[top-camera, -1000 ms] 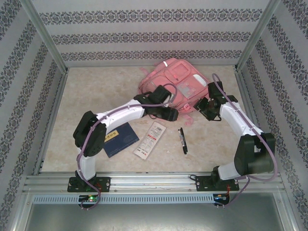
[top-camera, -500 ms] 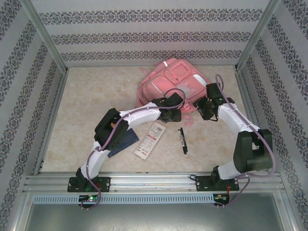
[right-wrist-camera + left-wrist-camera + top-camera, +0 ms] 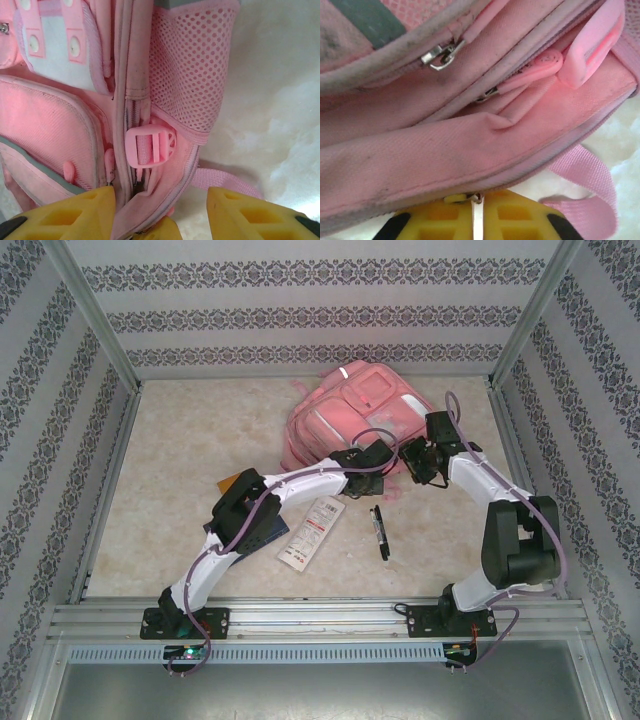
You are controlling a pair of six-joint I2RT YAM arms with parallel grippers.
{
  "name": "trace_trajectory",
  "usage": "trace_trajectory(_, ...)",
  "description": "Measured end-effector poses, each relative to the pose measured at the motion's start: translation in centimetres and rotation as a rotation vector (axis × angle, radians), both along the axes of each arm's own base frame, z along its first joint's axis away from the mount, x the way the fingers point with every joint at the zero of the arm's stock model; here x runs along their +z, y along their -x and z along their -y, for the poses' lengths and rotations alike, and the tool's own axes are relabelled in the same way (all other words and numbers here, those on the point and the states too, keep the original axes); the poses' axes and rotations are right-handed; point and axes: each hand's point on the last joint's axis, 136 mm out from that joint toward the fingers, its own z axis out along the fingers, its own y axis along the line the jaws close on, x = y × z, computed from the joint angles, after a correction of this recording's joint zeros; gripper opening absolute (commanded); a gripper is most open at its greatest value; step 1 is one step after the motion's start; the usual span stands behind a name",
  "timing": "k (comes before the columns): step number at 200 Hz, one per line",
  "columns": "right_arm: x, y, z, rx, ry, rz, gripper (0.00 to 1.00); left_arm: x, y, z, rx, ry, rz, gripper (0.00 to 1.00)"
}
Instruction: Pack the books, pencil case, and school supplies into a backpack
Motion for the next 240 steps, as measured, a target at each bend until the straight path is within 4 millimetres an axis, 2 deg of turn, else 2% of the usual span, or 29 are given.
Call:
trace_trajectory(27, -0.6, 0.1, -0.3, 0.003, -0.02, -0.02, 0.54, -0.8, 0.5, -0.8, -0.031, -0.033, 0.007, 0.0)
trace_trajectory(47, -1.0, 0.2, -0.6, 0.013, -0.035, -0.035, 0.54, -0.4, 1.0, -1.8, -0.055, -0.058, 0.02, 0.0)
trace_trajectory(67, -1.2, 0.3, -1.0, 0.021, -0.053, -0.047, 0.55, 1.4, 1.5, -2.2, -0.09, -0.047, 0.052, 0.0)
trace_trajectory(84, -1.3, 0.4, -1.7, 0.032, -0.065, -0.053, 0.56, 3.7, 1.8, -2.2, -0.121, -0.011, 0.086, 0.0)
trace_trajectory(99, -1.4, 0.7, -2.7, 0.03, -0.083, -0.069, 0.57, 5.7, 2.0, -2.2, -0.146, 0.022, 0.126, 0.0)
trace_trajectory(114, -1.7, 1.2, -3.7, 0.008, -0.108, -0.099, 0.57, 6.8, 2.1, -2.1, -0.168, 0.043, 0.155, 0.0)
trace_trajectory(116, -1.8, 1.2, -3.8, 0.007, -0.109, -0.101, 0.57, 6.9, 2.1, -2.0, -0.171, 0.047, 0.158, 0.02)
trace_trajectory(124, -2.2, 1.4, -4.2, -0.013, -0.123, -0.125, 0.57, 7.0, 2.1, -1.8, -0.184, 0.055, 0.168, 0.24)
trace_trajectory(129, -2.5, 1.5, -4.3, -0.028, -0.131, -0.142, 0.56, 7.0, 2.1, -1.7, -0.192, 0.06, 0.171, 0.33)
trace_trajectory(138, -3.3, 1.6, -4.5, -0.059, -0.146, -0.173, 0.53, 6.7, 2.2, -1.5, -0.204, 0.069, 0.172, 0.4)
trace_trajectory(151, -4.4, 1.6, -4.5, -0.101, -0.162, -0.209, 0.47, 6.3, 2.5, -1.3, -0.215, 0.08, 0.163, 0.44)
trace_trajectory(183, -7.0, 0.8, -5.1, -0.16, -0.207, -0.261, 0.09, 6.2, 2.5, -0.7, -0.227, 0.108, 0.163, 0.49)
trace_trajectory(188, -7.1, 0.6, -5.2, -0.16, -0.214, -0.258, 0.07, 6.2, 2.4, -0.6, -0.227, 0.11, 0.165, 0.5)
trace_trajectory(210, -6.8, 0.1, -5.8, -0.17, -0.242, -0.242, 0.0, 6.4, 2.3, -0.5, -0.226, 0.115, 0.172, 0.51)
trace_trajectory(240, -5.3, 0.1, -7.4, -0.142, -0.259, -0.207, 0.0, 5.8, 2.0, -0.8, -0.21, 0.093, 0.176, 0.51)
